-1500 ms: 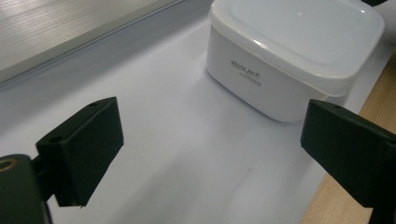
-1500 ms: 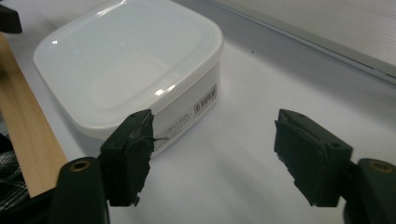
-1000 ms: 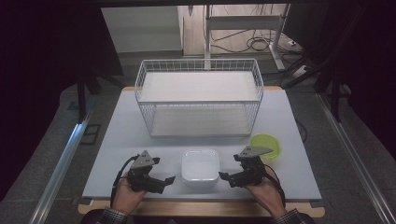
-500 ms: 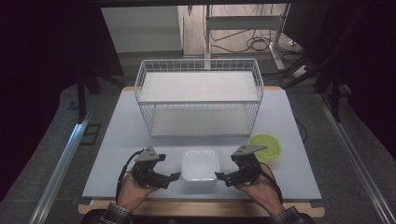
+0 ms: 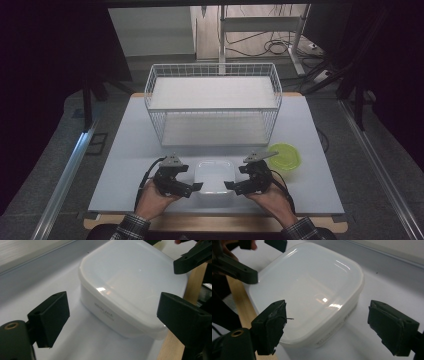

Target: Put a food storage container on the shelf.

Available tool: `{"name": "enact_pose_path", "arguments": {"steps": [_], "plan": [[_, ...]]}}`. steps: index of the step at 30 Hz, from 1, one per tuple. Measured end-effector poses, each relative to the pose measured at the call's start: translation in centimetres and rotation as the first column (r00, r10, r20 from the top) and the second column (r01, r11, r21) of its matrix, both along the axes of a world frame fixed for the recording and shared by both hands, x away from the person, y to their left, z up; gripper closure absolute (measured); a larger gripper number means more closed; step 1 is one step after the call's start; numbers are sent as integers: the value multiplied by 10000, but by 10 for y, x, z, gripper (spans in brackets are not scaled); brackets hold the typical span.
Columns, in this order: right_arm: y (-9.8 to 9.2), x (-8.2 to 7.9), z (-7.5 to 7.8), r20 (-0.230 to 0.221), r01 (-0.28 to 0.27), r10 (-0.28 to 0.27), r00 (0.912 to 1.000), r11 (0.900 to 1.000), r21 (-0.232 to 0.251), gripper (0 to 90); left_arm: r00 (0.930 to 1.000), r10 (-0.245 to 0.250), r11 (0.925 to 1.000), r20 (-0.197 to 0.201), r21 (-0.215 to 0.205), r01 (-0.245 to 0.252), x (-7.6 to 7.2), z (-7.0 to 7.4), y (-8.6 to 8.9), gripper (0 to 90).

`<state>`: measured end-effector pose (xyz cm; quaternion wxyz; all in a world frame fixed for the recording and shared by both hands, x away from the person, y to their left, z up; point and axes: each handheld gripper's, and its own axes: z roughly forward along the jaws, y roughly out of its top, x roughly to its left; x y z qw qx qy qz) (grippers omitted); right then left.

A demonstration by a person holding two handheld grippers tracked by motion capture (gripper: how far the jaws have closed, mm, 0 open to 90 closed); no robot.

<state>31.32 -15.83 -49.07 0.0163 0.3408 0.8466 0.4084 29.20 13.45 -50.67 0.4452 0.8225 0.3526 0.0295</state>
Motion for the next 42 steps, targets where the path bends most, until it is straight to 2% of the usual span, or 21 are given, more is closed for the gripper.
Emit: {"name": "enact_pose_path", "arguments": {"steps": [1,5,8,11,13,15,16,17,19,23,27,28,29,31,33,34,35,36,38,42], "plan": [[1,1,-1,-113,3,-2,9999,10000,92,173,10000,0,10000,0,0,0,0,0,0,111],[3,5,-4,-732,-106,144,9972,9986,518,237,9957,-431,9962,-825,-789,365,5,-7,-5,144],[2,3,-2,-1042,46,4,9946,9989,477,284,9940,-346,9973,-1036,-679,277,3,-4,-6,160],[-1,-1,2,-1240,285,-233,9920,9988,410,375,9910,-180,9991,-1324,-394,129,-2,1,-6,208],[-4,-3,5,-1419,497,-430,9889,9978,445,464,9904,-15,9995,-1385,-309,-28,-7,6,-3,296],[-9,-5,8,-1608,737,-641,9849,9958,546,555,9906,199,9990,-1356,-365,-250,-11,9,2,444],[-11,-5,9,-1800,861,-725,9810,9939,690,590,9906,199,9990,-1356,-365,-250,-11,9,2,480],[-11,-5,9,-1800,861,-725,9810,9939,690,590,9894,285,9985,-1425,-423,-348,-12,10,3,480],[-16,-6,9,-2306,1222,-964,9683,9874,1005,650,9839,594,9957,-1685,-603,-704,-15,12,5,566],[-19,-9,13,-2450,1372,-1031,9640,9825,1263,727,9818,1116,9900,-1540,-685,-1233,-18,16,7,662],[-19,-10,14,-2352,1506,-1129,9654,9773,1491,777,9792,1311,9847,-1549,-940,-1467,-19,17,11,744],[-20,-10,13,-2176,1622,-1265,9678,9745,1549,794,9767,1348,9802,-1670,-1220,-1562,-19,16,13,766],[-20,-10,13,-2176,1622,-1265,9678,9745,1549,794,9767,1348,9802,-1670,-1220,-1562,-19,16,13,772],[-18,-11,14,-1750,1584,-1332,9755,9775,1393,795,9743,1426,9763,-1746,-1371,-1674,-19,14,15,783],[-15,-13,16,-1303,1529,-1374,9819,9812,1175,794,9749,1539,9768,-1606,-1238,-1746,-20,14,13,792],[-15,-13,16,-1303,1529,-1374,9819,9812,1175,794,9749,1539,9768,-1606,-1238,-1746,-20,14,13,793],[-13,-15,17,-883,1527,-1437,9857,9826,1057,793,9765,1601,9775,-1443,-1143,-1772,-20,15,12,793],[-12,-16,18,-662,1519,-1455,9871,9827,1055,792,9770,1627,9766,-1375,-1188,-1793,-20,16,12,793],[-12,-17,20,-555,1539,-1485,9874,9818,1116,792,9780,1630,9761,-1300,-1234,-1791,-20,18,13,793],[-14,-15,28,-290,1478,-1451,9890,9791,1397,790,9822,1661,9754,-875,-1318,-1767,-20,30,14,794]]}}
